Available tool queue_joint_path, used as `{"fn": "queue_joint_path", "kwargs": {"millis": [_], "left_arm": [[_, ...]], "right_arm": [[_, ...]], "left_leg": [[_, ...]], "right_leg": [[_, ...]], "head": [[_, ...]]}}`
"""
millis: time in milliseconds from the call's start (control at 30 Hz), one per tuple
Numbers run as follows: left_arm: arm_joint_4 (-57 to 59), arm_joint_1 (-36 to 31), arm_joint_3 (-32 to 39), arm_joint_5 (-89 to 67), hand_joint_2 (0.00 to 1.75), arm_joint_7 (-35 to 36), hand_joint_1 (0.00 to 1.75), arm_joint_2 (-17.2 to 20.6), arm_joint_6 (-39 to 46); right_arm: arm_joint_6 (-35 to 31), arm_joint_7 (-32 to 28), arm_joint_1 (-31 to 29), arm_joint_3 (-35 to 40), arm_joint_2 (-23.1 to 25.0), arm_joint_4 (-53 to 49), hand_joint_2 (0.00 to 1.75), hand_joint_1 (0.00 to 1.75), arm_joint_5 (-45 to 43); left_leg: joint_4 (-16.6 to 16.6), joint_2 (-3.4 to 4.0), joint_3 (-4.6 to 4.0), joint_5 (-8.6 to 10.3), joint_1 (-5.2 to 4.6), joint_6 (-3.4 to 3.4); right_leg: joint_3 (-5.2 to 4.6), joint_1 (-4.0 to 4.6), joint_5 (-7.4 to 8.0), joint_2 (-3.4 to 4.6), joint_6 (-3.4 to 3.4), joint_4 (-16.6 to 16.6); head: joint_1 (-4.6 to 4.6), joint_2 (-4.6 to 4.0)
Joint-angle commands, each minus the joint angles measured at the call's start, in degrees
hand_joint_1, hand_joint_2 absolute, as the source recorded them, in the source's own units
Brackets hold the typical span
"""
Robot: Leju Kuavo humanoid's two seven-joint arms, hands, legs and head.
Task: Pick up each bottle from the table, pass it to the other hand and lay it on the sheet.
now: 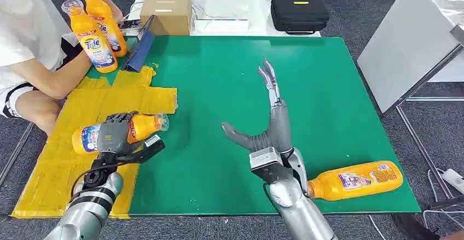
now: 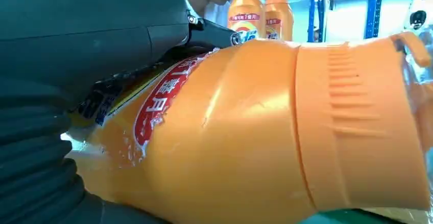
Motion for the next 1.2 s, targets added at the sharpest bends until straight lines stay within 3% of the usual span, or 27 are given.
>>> {"fn": "queue_joint_path", "kwargs": {"millis": [33,133,233,467,500,533,633,667,767,833,867,1067,1200], "left_arm": [[7.8,-2.8,7.8,4.4,1.75,-5.4,0.0,-3.3,-0.1],[12.8,-4.9,10.9,8.0,1.75,-8.6,0.0,-3.6,-0.1],[21.4,-9.3,16.2,20.3,1.75,-16.7,0.0,-3.5,-4.4],[21.2,-9.7,16.8,23.6,1.75,-18.9,0.0,-3.4,-8.9],[17.5,-7.5,14.1,29.6,1.75,-25.1,0.0,-4.7,-17.0],[11.0,-5.2,9.8,35.8,1.75,-25.1,0.0,-5.9,-22.0],[7.3,-3.1,5.6,41.4,1.75,-25.1,0.0,-5.5,-24.1],[-3.3,2.0,-6.8,54.5,1.75,-25.1,0.0,-3.4,-28.8],[-15.3,7.4,-18.1,63.6,1.75,-25.1,0.0,-0.8,-31.0],[-18.5,9.2,-20.5,64.7,1.75,-25.1,0.0,-0.3,-30.7],[-25.2,11.5,-25.1,67.4,1.75,-25.1,0.0,1.4,-31.6],[-34.5,16.0,-27.4,71.8,1.75,-25.1,0.0,2.6,-34.8],[-35.0,16.6,-27.2,72.0,1.75,-25.1,0.0,2.6,-35.2]], "right_arm": [[0.5,0.3,-2.8,1.7,-1.1,5.1,1.75,0.0,0.1],[0.7,0.4,-3.0,1.7,-0.8,5.9,1.75,0.0,0.4],[0.1,0.1,-2.5,1.3,-0.6,5.0,1.75,0.0,1.5],[0.2,0.3,-2.2,1.2,-0.6,4.7,1.75,0.0,2.1],[0.8,0.2,-2.0,0.6,-0.8,5.5,1.75,0.0,3.1],[0.8,0.4,-1.9,0.5,-1.0,5.9,1.75,0.0,4.1],[0.8,0.5,-1.6,0.2,-1.3,6.0,1.75,0.0,4.6],[1.0,1.4,-1.3,0.2,-2.2,6.0,1.75,0.0,7.2],[0.9,3.5,-1.4,0.3,-4.5,6.7,1.75,0.0,13.1],[1.0,3.6,-1.4,0.0,-5.1,7.2,1.75,0.0,14.2],[2.4,5.4,-1.8,0.4,-6.5,8.2,1.75,0.0,17.7],[8.8,7.8,-2.5,1.2,-12.2,10.8,1.75,0.0,21.6],[9.1,7.4,-2.1,0.5,-13.8,11.0,1.75,0.0,21.7]], "left_leg": [[0.0,-0.1,0.33,-0.12,0.06,-0.13],[0.0,-0.12,0.43,-0.19,0.08,-0.17],[0.1,-0.28,0.59,-0.28,0.11,-0.23],[0.1,-0.22,0.54,-0.27,0.11,-0.22],[0.1,-0.21,0.61,-0.24,0.09,-0.22],[0.1,-0.25,0.7,-0.28,0.12,-0.26],[0.1,-0.31,0.77,-0.27,0.12,-0.25],[0.0,-0.19,0.47,-0.06,0.05,-0.1],[0.0,-0.11,0.67,-0.17,0.1,-0.17],[0.0,-0.08,0.58,-0.15,0.1,-0.15],[0.0,-0.14,0.5,-0.09,0.08,-0.11],[0.1,-0.27,0.58,-0.24,0.09,-0.16],[0.1,-0.34,0.5,-0.22,0.07,-0.16]], "right_leg": [[0.34,0.02,-0.1,0.04,-0.07,0.0],[0.44,0.03,-0.16,0.05,-0.08,0.0],[0.64,0.04,-0.27,-0.04,-0.12,0.1],[0.58,0.04,-0.24,0.01,-0.11,0.1],[0.64,0.02,-0.2,0.02,-0.11,0.0],[0.74,0.05,-0.23,0.02,-0.13,0.0],[0.84,0.04,-0.22,-0.03,-0.13,0.0],[0.48,0.01,-0.08,-0.05,-0.09,-0.1],[0.67,0.04,-0.14,0.11,-0.18,-0.1],[0.55,0.05,-0.12,0.06,-0.19,-0.1],[0.48,0.04,-0.1,-0.03,-0.17,-0.1],[0.66,0.03,-0.17,-0.03,-0.09,-0.1],[0.59,0.02,-0.15,-0.02,-0.08,-0.1]], "head": [[0.0,0.0],[0.0,0.0],[0.0,0.0],[0.0,0.0],[-0.02,0.0],[-0.02,0.0],[0.0,0.0],[0.0,0.0],[0.0,0.0],[0.0,0.0],[0.0,0.0],[0.0,0.02],[-0.02,0.0]]}}
